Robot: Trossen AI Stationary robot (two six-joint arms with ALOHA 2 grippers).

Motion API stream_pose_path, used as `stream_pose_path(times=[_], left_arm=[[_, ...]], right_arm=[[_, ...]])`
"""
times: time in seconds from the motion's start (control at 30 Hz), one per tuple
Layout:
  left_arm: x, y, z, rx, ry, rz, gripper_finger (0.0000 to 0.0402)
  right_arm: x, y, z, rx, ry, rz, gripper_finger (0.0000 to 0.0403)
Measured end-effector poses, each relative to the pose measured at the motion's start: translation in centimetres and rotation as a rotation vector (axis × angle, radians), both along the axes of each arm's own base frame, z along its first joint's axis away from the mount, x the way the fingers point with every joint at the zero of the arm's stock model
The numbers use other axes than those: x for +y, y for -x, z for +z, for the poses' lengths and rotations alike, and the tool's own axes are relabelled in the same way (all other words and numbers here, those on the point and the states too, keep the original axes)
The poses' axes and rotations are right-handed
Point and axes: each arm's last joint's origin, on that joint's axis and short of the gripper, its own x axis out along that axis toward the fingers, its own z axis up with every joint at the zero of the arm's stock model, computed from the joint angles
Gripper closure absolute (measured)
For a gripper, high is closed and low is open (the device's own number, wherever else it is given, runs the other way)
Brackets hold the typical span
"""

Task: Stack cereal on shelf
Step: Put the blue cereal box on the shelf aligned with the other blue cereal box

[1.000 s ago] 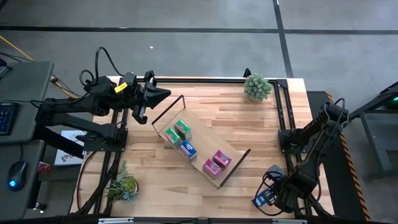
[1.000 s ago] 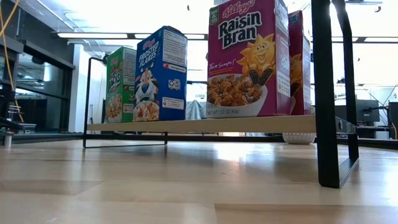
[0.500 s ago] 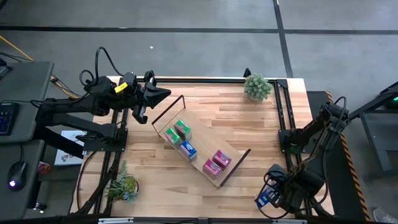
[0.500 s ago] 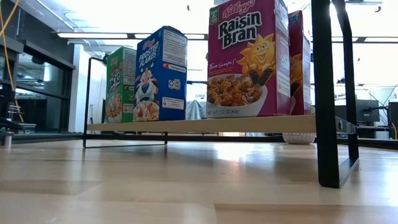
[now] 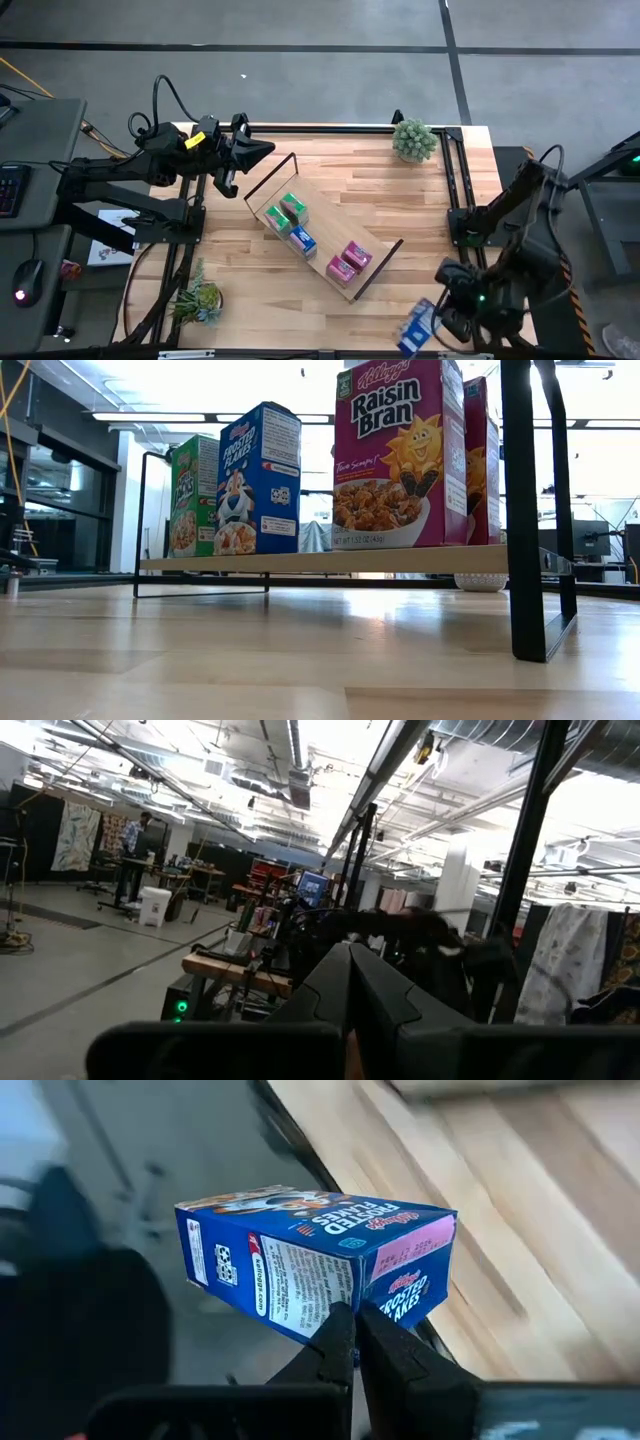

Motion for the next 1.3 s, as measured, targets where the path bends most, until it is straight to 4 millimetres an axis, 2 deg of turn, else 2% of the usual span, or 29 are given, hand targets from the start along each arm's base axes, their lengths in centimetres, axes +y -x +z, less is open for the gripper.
stream_pose_path(times=[0.17, 0.3, 0.47, 0.6, 0.7, 0.87, 1.1, 1.3], left_arm=[[0.0, 0.0, 0.0, 0.000, 0.002, 0.005, 0.0401], [0.1, 0.0, 0.0, -0.001, 0.011, 0.027, 0.0401], [0.1, 0.1, 0.2, -0.028, 0.036, 0.019, 0.0401], [0.1, 0.2, 0.4, -0.049, 0.036, 0.018, 0.0401], [0.1, 0.2, 0.5, -0.060, 0.036, 0.018, 0.0401], [0.1, 0.2, 0.5, -0.063, 0.036, 0.018, 0.0401], [0.2, 0.2, 0.5, -0.062, 0.049, 0.052, 0.0401], [0.2, 0.2, 0.5, -0.062, 0.053, 0.064, 0.0401]], right_arm=[[-2.0, -1.9, 3.8, -0.241, 0.044, -0.015, 0.0403], [-4.6, -4.3, 5.8, -0.401, 0.182, 0.027, 0.0403], [-8.3, -7.3, 7.2, -0.533, 0.406, 0.113, 0.0403], [-11.2, -9.1, 7.5, -0.574, 0.613, 0.194, 0.0403], [-12.9, -10.2, 7.1, -0.551, 0.754, 0.271, 0.0403], [-14.0, -12.4, 5.6, -0.462, 0.941, 0.453, 0.0403], [-13.7, -15.6, 2.0, -0.253, 1.194, 0.778, 0.0402], [-13.0, -18.4, -0.9, -0.152, 1.243, 0.922, 0.0402]])
